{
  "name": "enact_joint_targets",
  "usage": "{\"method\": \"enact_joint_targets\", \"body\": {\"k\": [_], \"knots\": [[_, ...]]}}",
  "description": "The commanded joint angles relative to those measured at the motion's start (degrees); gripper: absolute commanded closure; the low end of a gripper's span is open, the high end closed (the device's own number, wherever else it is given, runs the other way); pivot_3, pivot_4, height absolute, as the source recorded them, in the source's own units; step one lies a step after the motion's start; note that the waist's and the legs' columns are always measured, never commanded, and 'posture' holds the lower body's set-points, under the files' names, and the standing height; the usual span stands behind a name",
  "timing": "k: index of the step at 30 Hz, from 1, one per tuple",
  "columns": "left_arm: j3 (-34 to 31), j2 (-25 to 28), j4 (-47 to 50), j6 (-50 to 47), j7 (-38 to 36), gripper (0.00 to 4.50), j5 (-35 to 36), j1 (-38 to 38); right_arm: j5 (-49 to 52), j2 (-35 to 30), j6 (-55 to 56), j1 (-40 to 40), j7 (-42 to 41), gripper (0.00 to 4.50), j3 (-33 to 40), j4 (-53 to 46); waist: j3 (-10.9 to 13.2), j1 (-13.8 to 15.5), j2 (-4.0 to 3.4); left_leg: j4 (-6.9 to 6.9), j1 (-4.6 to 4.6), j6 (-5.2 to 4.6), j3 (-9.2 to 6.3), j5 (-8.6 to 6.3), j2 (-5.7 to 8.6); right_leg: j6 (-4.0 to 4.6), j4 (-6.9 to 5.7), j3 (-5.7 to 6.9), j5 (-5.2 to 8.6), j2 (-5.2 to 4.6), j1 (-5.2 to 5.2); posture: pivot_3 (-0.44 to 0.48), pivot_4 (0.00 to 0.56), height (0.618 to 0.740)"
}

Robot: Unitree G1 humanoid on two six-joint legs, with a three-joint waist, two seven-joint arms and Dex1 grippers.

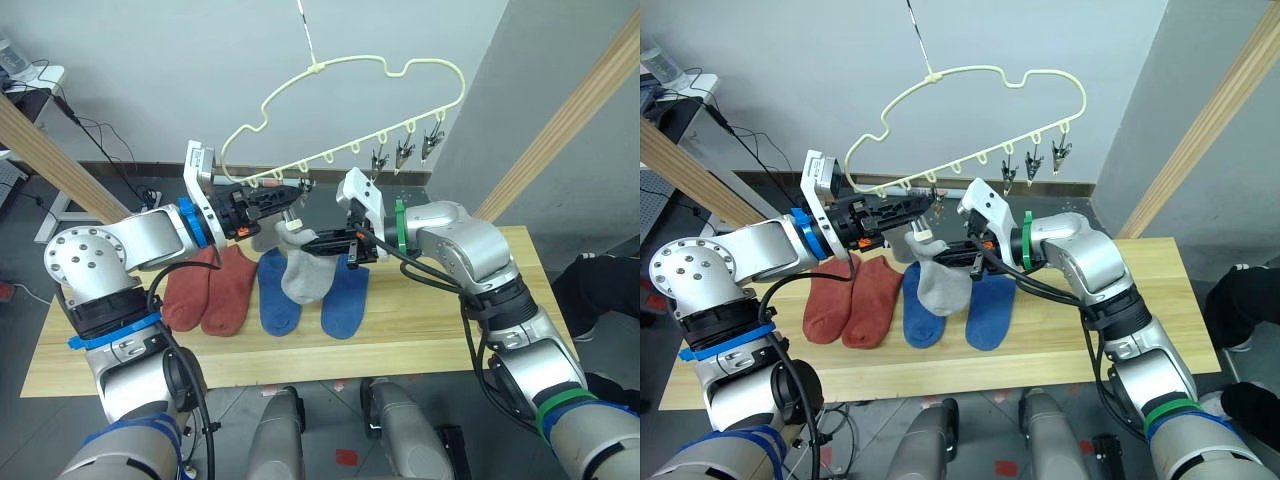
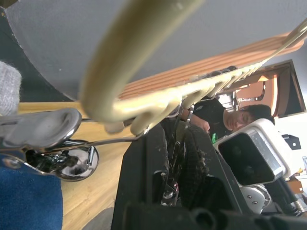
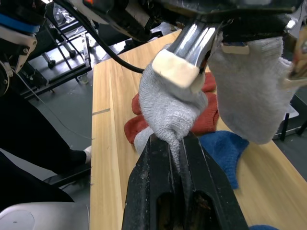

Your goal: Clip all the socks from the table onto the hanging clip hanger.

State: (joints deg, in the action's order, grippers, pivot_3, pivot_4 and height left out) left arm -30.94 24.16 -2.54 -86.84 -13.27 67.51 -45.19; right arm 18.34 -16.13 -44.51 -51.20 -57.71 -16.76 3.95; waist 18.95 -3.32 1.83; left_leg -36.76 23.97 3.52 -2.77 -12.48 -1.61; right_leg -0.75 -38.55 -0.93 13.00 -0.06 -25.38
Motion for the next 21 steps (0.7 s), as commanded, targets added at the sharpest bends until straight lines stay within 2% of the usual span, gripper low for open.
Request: {"method": "enact_joint_targets", "body": {"k": [1, 9, 15, 18, 21], "knots": [[1.87, 1.33, 1.55, 0.48, -1.26, 3.92, -0.35, 1.86, 1.57, 0.02, 0.09, -1.38, 0.01, 4.50, 1.70, -1.56, 0.00, 0.00, 0.00, 0.00, 0.00, 0.00, 0.00, 0.00, 0.00, 0.00, 0.01, 0.00, 0.00, 0.00, 0.00, -0.031, 0.337, 0.740], [2.83, 2.78, 1.30, 1.89, -2.53, 1.62, 0.45, 1.82, 0.62, 0.66, 1.43, -1.14, 2.42, 4.50, 1.22, -0.29, 0.03, 0.10, 0.04, -0.04, 0.25, 0.00, -0.06, 0.00, 0.00, 0.00, 0.01, 0.05, 0.00, 0.00, -0.18, -0.029, 0.336, 0.740], [5.93, 8.67, 8.17, 3.59, -5.36, 0.02, -1.53, 5.64, -0.76, 2.20, 2.59, -0.04, 6.70, 4.50, 1.04, -0.95, 0.03, -0.06, 0.04, -0.03, 0.45, 0.01, -0.01, 0.00, -0.03, 0.00, -0.04, 0.00, 0.00, 0.01, -0.44, -0.042, 0.335, 0.740], [8.64, 11.73, 14.48, 6.43, -6.85, 0.00, -3.86, 9.91, -1.06, 3.27, 2.68, 0.94, 8.88, 3.72, 1.15, -1.94, 0.03, 0.06, 0.04, 0.00, 0.55, 0.02, 0.01, 0.01, -0.08, 0.01, -0.06, -0.03, -0.01, -0.09, -0.60, -0.029, 0.334, 0.740], [9.82, 12.75, 19.35, 12.98, -7.22, 0.00, -8.26, 13.90, -1.12, 3.68, 2.80, 2.09, 10.02, 2.67, 0.80, -3.73, 0.03, 0.31, 0.04, -0.03, 0.75, 0.03, -0.04, 0.01, -0.08, 0.02, -0.06, -0.01, -0.01, -0.14, -0.76, -0.019, 0.332, 0.740]]}}
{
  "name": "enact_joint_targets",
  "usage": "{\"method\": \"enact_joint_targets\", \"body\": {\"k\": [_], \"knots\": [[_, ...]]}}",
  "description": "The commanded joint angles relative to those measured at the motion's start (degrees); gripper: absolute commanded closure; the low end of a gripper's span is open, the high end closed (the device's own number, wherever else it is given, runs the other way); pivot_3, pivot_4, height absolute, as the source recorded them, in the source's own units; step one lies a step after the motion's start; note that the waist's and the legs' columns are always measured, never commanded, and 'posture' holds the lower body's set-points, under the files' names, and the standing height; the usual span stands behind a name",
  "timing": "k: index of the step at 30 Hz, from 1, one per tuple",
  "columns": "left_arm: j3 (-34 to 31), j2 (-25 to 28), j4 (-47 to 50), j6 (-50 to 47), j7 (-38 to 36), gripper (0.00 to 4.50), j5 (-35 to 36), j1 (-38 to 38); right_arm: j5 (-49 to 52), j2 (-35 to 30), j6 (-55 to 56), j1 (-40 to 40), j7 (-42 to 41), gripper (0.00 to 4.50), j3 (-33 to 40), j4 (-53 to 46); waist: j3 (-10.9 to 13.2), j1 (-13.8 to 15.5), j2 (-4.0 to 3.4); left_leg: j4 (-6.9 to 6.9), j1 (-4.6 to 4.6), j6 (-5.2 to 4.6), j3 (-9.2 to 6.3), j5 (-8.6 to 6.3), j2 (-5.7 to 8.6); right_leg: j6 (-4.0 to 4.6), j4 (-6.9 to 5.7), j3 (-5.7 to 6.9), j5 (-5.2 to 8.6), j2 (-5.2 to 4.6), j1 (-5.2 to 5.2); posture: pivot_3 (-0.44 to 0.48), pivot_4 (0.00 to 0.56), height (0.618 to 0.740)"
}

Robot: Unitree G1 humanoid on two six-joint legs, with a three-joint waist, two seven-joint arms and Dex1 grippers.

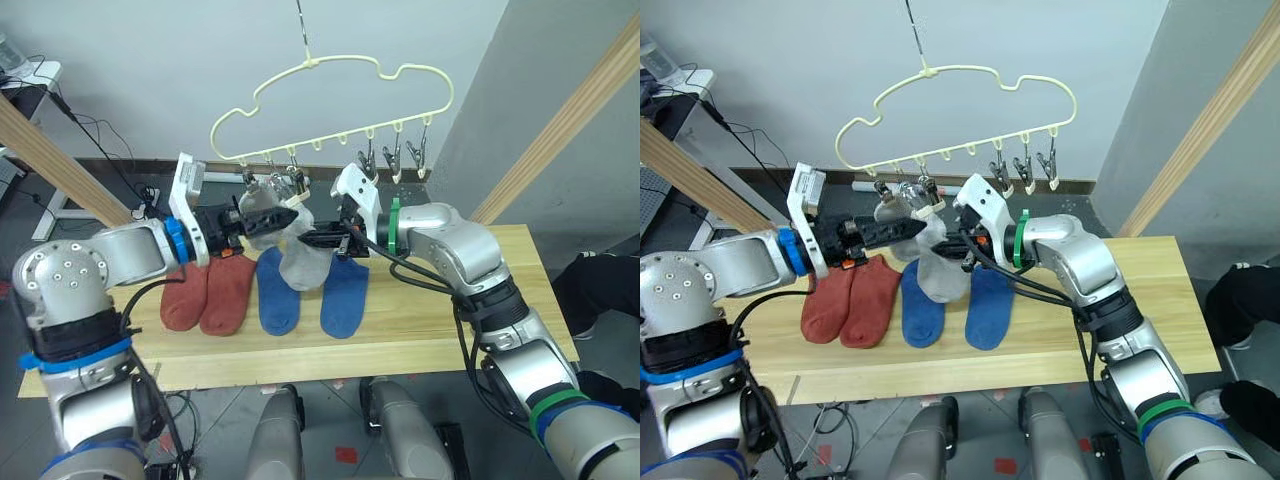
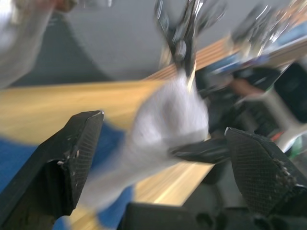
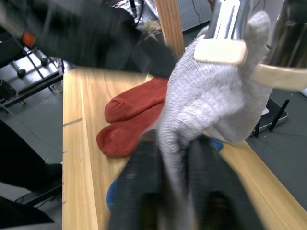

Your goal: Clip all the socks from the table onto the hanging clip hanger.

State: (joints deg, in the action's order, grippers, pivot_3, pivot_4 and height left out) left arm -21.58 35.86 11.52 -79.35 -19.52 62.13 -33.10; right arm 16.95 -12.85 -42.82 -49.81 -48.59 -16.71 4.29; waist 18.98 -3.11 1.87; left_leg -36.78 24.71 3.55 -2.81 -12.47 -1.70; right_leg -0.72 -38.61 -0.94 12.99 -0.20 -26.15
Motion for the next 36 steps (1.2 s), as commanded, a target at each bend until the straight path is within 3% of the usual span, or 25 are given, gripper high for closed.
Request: {"method": "enact_joint_targets", "body": {"k": [1, 3, 6, 16, 19, 23, 36], "knots": [[0.45, 0.82, 6.12, 6.89, -0.82, 0.00, -3.52, 2.61, 0.39, 0.37, 0.94, 1.04, 1.11, 2.28, 0.73, -4.65, 0.00, 0.24, 0.00, 0.00, 0.01, 0.00, -0.01, 0.00, 0.00, 0.00, 0.00, 0.00, 0.00, -0.03, 0.00, -0.019, 0.332, 0.740], [0.53, 0.54, 6.68, 8.32, -0.86, 0.00, -3.92, 3.38, 0.57, 0.29, 0.64, 1.36, 1.32, 1.57, 0.75, -5.27, 0.00, 0.41, 0.00, -0.03, 0.03, 0.00, -0.01, 0.00, 0.02, 0.00, 0.00, 0.01, 0.00, -0.03, 0.00, -0.019, 0.332, 0.740], [8.47, 2.37, 14.11, 20.46, -3.00, 0.00, -15.27, 10.45, -0.66, -1.59, -0.17, 4.63, 4.30, 0.53, 1.18, -10.69, 0.00, 0.66, -0.01, 0.00, 0.04, 0.00, 0.01, 0.00, 0.04, -0.01, 0.07, -0.01, 0.00, -0.01, 0.02, 0.001, 0.332, 0.740], [17.79, -6.53, 14.60, 47.13, 0.92, 0.00, -36.40, 14.29, 2.60, -4.59, -5.14, 11.17, 10.73, 0.53, 6.60, -26.38, 0.01, 1.58, -0.01, -0.07, 0.13, -0.02, 0.00, 0.00, 0.08, -0.01, 0.18, 0.01, 0.01, 0.04, 0.03, -0.017, 0.325, 0.740], [17.65, -10.30, 12.15, 52.89, 1.38, 0.00, -38.62, 14.57, 3.61, -4.49, -6.34, 11.27, 12.19, 0.53, 7.97, -28.26, 0.00, 1.33, -0.01, -0.08, 0.12, -0.03, 0.04, 0.01, 0.06, 0.00, 0.15, -0.01, 0.01, 0.04, 0.01, -0.030, 0.321, 0.740], [20.99, -13.59, 6.75, 58.24, 1.92, 1.14, -44.10, 13.56, 4.00, -4.18, -6.84, 10.86, 13.96, 0.49, 8.63, -29.21, 0.00, 1.30, -0.01, -0.09, 0.10, -0.04, 0.00, 0.01, 0.02, 0.00, 0.09, 0.02, 0.01, 0.18, 0.01, -0.042, 0.320, 0.740], [21.40, -21.96, -11.56, 70.45, 3.22, 1.14, -51.08, 4.87, 5.48, -2.57, -7.27, 8.46, 17.67, 0.49, 9.76, -30.34, 0.00, 1.22, 0.00, -0.18, 0.13, -0.08, -0.01, 0.02, 0.06, -0.01, 0.04, 0.07, 0.00, 0.22, 0.02, -0.070, 0.329, 0.740]]}}
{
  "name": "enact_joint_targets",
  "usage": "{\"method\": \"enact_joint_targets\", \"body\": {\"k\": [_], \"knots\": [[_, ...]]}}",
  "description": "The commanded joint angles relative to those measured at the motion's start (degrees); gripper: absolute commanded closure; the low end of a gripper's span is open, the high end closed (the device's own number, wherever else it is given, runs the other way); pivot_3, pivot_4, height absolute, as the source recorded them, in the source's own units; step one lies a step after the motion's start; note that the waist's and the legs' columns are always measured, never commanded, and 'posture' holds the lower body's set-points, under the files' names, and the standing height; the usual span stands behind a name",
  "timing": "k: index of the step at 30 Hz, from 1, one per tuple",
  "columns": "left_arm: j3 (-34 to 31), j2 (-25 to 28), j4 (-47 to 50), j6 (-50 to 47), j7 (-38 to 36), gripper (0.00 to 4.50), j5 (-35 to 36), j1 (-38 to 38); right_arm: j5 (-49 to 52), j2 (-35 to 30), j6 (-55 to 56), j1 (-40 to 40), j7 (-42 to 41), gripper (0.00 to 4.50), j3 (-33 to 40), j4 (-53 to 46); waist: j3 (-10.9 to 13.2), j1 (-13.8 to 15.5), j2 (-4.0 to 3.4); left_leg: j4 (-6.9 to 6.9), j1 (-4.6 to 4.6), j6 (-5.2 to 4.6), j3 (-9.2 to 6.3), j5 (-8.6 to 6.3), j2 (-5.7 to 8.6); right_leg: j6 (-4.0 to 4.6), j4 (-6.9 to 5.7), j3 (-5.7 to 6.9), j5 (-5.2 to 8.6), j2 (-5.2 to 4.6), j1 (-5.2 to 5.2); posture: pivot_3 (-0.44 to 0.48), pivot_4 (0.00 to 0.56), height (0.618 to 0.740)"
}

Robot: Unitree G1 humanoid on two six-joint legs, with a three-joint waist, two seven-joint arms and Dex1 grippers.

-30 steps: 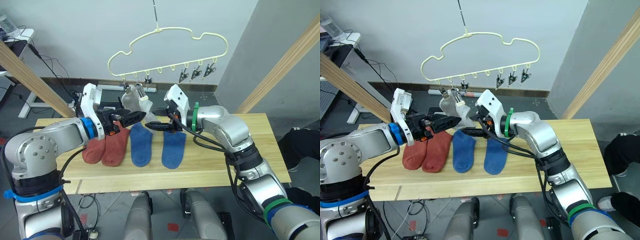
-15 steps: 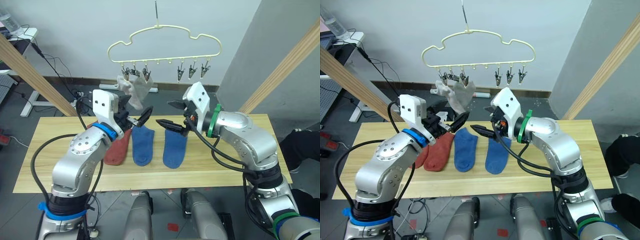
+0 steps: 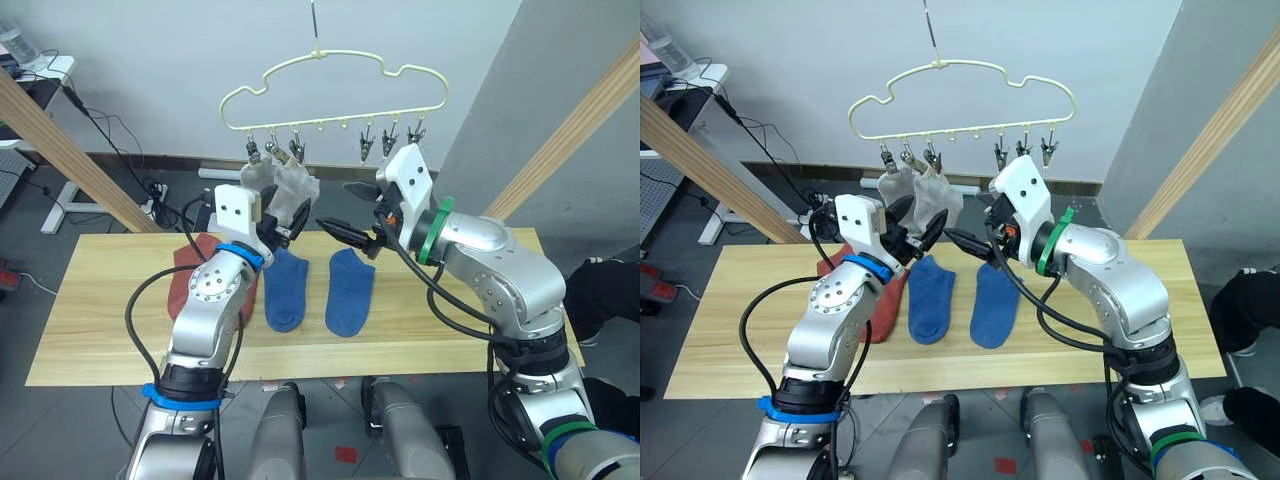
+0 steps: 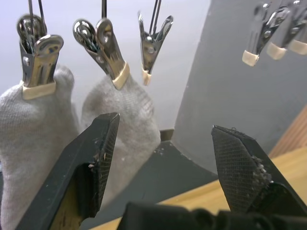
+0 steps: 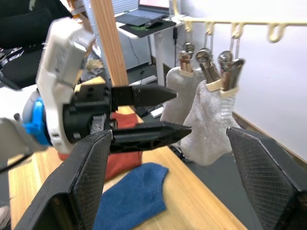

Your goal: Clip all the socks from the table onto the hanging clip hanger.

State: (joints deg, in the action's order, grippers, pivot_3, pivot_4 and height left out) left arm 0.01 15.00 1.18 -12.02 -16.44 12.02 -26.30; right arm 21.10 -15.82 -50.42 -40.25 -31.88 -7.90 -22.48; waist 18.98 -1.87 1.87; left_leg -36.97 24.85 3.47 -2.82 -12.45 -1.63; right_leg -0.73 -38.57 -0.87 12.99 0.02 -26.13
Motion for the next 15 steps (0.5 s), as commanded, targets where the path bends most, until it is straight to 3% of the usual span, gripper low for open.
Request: {"method": "enact_joint_targets", "body": {"k": [1, 15], "knots": [[-0.10, -1.37, -1.98, 3.72, 0.08, 1.14, -1.32, -2.40, 1.41, 0.39, 0.29, -1.05, 1.14, 0.49, 0.91, -3.65, 0.00, -0.07, 0.00, 0.00, 0.00, 0.00, 0.00, 0.00, 0.02, 0.00, -0.02, -0.02, 0.00, 0.00, 0.00, -0.070, 0.329, 0.740], [-0.90, -3.24, -11.50, 7.71, 0.16, 1.14, -4.19, -8.90, 2.29, 1.43, -1.18, -2.21, 3.99, 0.49, 0.97, -4.78, 0.00, -0.70, 0.00, -0.03, 0.00, -0.02, -0.02, 0.01, 0.02, 0.00, -0.07, 0.01, 0.00, 0.00, 0.02, -0.092, 0.329, 0.740]]}}
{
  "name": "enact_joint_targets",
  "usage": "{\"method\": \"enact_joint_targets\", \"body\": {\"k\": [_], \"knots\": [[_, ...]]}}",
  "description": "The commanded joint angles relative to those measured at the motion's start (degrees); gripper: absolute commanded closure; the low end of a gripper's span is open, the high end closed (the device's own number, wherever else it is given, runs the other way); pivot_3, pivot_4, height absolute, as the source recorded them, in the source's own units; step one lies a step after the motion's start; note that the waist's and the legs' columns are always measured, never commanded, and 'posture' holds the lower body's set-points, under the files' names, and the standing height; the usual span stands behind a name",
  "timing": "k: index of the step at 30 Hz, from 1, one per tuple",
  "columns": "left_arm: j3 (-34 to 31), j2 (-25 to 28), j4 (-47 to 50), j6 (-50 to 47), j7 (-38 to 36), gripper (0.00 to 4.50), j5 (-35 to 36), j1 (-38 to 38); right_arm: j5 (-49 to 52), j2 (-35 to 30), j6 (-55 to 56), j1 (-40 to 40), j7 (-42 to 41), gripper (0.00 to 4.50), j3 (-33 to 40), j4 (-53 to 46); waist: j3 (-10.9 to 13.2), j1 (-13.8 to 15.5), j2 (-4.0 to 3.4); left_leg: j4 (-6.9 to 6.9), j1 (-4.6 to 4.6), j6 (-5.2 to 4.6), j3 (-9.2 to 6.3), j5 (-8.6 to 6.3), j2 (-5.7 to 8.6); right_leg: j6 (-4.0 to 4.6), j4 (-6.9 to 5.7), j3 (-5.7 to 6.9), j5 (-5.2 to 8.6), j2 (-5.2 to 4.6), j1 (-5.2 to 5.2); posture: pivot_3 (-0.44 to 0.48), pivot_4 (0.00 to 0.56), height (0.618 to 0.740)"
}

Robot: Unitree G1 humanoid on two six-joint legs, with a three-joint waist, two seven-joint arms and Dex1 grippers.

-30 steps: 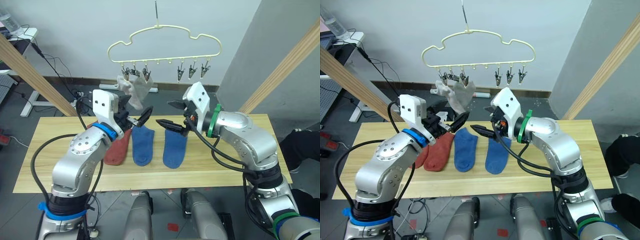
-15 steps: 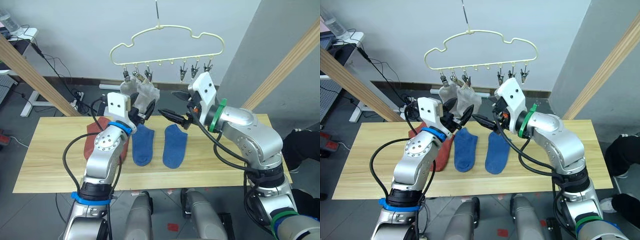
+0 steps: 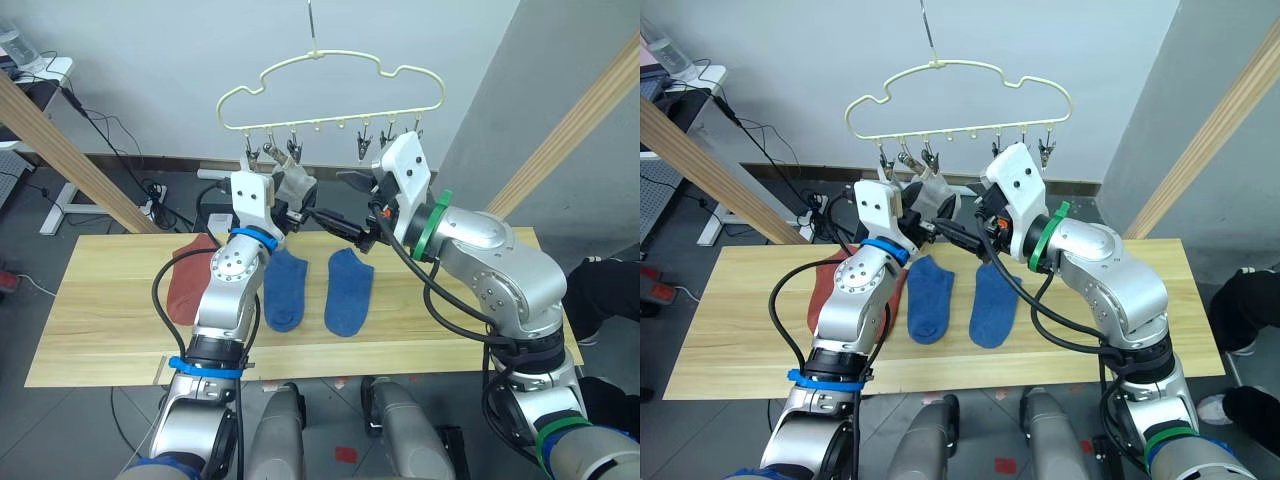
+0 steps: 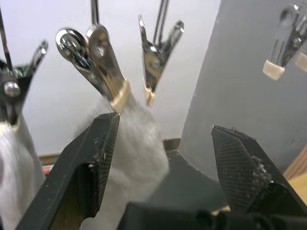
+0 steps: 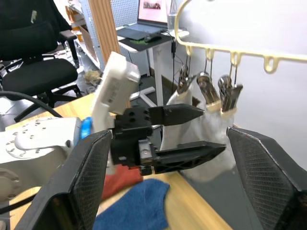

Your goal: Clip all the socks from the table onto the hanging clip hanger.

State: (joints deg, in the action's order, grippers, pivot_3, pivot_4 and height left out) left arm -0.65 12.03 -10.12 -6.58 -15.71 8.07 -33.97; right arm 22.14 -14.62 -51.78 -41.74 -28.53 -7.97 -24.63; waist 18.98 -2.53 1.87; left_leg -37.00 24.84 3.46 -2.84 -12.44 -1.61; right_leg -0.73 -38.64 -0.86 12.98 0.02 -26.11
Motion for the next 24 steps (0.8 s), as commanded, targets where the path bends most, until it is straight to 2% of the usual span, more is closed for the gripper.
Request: {"method": "enact_joint_targets", "body": {"k": [1, 16, 24], "knots": [[-0.29, -0.39, -0.98, 2.53, -0.61, 1.14, -0.29, -1.76, 1.29, 0.25, 0.14, -0.78, 0.76, 0.49, 1.06, -2.62, 0.00, -0.08, 0.00, 0.01, 0.00, 0.00, 0.00, 0.00, 0.01, 0.00, 0.00, 0.00, 0.00, 0.00, 0.00, -0.093, 0.329, 0.740], [-1.29, -0.72, -11.19, 8.55, -0.57, 1.14, -1.26, -8.99, 2.03, -0.16, 0.11, -1.07, 2.25, 0.49, 1.36, -2.43, 0.00, -0.76, 0.00, 0.01, 0.00, 0.00, 0.00, 0.00, 0.00, 0.00, -0.02, 0.02, 0.00, 0.00, 0.00, -0.105, 0.325, 0.740], [-2.45, -0.54, -13.08, 12.45, 0.50, 1.14, -2.09, -11.18, 2.20, -0.42, 0.52, -1.39, 3.08, 0.49, 1.28, -2.09, 0.00, -0.78, 0.00, 0.01, 0.00, 0.00, 0.00, 0.00, 0.00, 0.01, -0.03, 0.02, -0.01, 0.00, -0.01, -0.106, 0.319, 0.740]]}}
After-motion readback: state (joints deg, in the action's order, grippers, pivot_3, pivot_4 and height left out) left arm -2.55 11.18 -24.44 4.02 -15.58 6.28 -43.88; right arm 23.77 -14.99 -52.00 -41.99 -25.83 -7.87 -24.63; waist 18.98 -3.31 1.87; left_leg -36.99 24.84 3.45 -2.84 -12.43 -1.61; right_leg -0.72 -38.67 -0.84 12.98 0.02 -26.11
